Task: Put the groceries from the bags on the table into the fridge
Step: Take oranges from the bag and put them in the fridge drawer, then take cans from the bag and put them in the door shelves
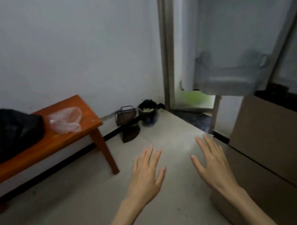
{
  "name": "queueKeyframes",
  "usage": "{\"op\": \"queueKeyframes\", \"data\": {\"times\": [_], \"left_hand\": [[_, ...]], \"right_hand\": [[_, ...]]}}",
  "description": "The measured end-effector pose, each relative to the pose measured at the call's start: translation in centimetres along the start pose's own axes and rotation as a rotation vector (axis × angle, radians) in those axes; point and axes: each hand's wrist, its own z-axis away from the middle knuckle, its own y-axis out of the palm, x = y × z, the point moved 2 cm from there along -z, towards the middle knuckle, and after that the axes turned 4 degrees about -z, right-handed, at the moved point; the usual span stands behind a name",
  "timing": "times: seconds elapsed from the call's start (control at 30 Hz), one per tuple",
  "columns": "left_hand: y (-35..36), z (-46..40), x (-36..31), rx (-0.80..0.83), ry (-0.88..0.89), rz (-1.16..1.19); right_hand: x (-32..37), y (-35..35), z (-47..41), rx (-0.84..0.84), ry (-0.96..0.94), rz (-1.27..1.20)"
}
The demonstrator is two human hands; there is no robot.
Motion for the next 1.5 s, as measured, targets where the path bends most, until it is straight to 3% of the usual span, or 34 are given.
{"op": "queueKeyframes", "data": {"times": [0.37,0.93,1.2,1.37,1.5], "left_hand": [[-5.3,6.6,19.3,-0.096,-0.438,0.014],[-10.8,4.4,48.3,-0.23,-0.789,0.101],[-11.6,3.6,65.3,-0.142,-0.847,0.202],[-12.8,3.2,75.5,-0.037,-0.817,0.198],[-13.3,1.5,82.5,0.079,-0.723,0.16]], "right_hand": [[17.7,16.5,-4.9,0.302,-0.302,-0.064],[39.8,37.0,-20.1,0.512,-0.583,-0.064],[50.2,49.4,-23.8,0.535,-0.594,-0.078],[56.0,56.7,-24.3,0.619,-0.542,-0.056],[60.3,60.3,-26.3,0.592,-0.507,-0.095]]}}
